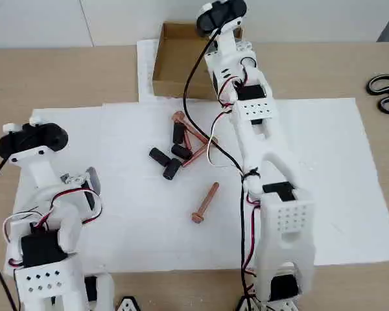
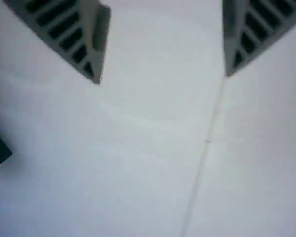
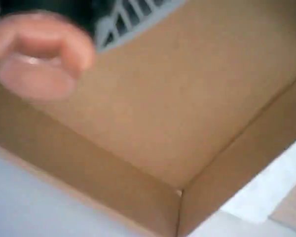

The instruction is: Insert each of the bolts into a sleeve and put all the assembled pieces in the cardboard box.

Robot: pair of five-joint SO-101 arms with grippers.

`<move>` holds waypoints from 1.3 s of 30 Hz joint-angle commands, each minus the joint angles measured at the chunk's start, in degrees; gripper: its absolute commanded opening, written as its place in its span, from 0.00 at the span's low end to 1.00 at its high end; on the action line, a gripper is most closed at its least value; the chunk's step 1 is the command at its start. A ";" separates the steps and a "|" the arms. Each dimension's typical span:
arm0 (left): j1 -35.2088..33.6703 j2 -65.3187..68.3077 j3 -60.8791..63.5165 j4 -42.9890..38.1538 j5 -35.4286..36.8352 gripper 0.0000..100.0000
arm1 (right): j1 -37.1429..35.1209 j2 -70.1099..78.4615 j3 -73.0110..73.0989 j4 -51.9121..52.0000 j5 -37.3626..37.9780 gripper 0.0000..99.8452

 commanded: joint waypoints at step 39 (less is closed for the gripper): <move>-0.26 -0.79 -0.48 1.76 -0.44 0.16 | 1.10 14.20 -33.14 8.04 0.35 0.13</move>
